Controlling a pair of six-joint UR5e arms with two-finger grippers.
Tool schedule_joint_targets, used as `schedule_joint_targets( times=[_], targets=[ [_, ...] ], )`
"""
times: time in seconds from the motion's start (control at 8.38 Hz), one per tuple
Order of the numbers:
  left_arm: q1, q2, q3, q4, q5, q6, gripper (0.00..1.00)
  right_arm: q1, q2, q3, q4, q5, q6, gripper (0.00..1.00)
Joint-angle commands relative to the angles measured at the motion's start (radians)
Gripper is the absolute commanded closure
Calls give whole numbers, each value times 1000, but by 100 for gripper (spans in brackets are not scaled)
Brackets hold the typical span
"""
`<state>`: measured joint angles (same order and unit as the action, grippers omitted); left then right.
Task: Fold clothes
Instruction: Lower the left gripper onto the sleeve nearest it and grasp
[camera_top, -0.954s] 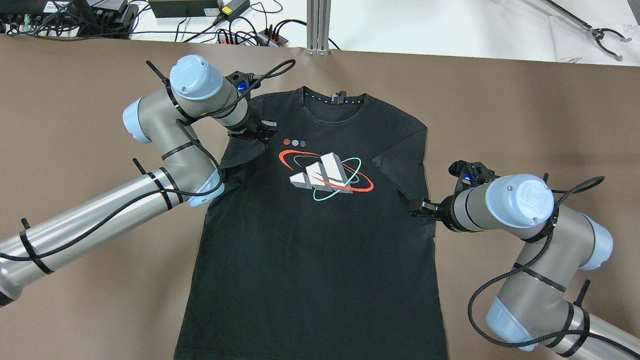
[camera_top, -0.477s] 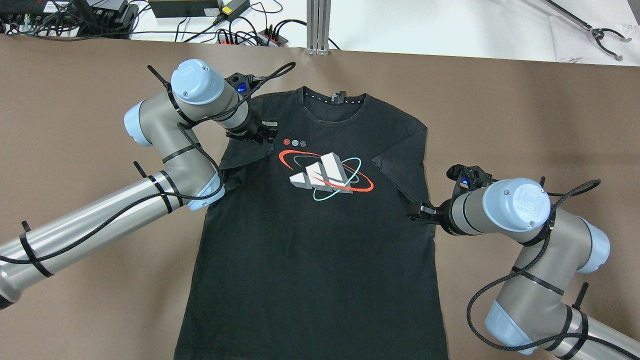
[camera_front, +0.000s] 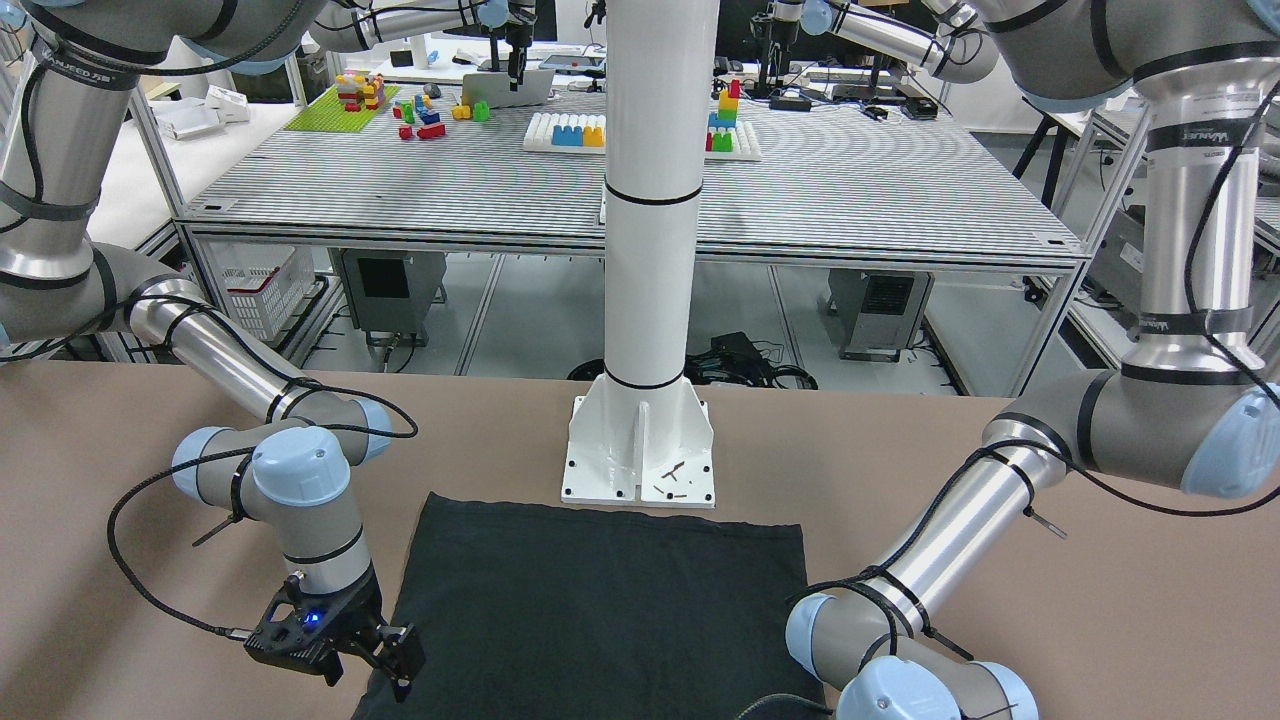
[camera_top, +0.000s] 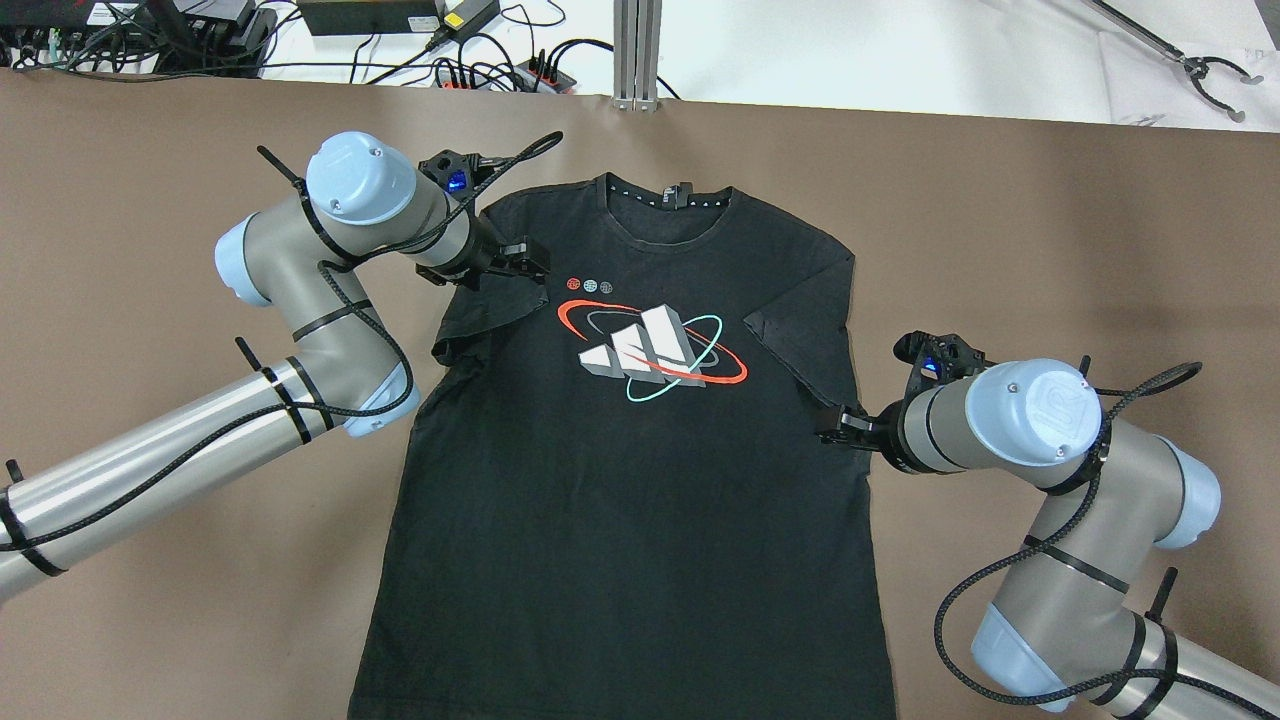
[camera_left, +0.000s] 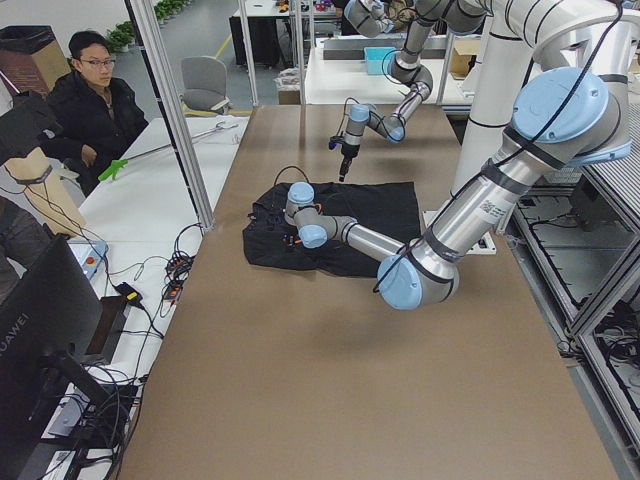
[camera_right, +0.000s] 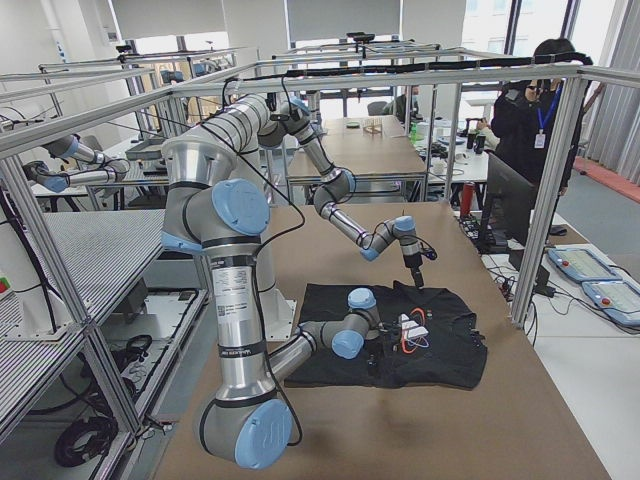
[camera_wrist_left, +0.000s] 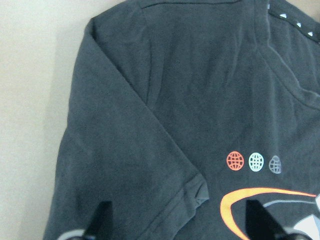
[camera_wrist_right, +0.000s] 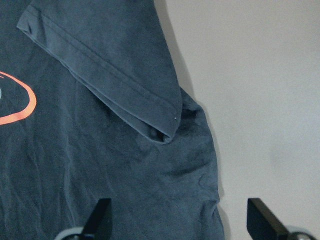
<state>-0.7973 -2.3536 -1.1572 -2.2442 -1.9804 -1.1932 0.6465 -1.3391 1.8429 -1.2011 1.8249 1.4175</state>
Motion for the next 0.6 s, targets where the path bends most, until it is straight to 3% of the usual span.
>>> schedule_joint_targets(
  times=[0.0,0.48],
  targets=[
    [59,85,-108,2,61,-9,6,1,0,1,0,1,1,5],
    [99,195,-234,2,81,-31,6,2,0,5,3,-1,5,5]
  ],
)
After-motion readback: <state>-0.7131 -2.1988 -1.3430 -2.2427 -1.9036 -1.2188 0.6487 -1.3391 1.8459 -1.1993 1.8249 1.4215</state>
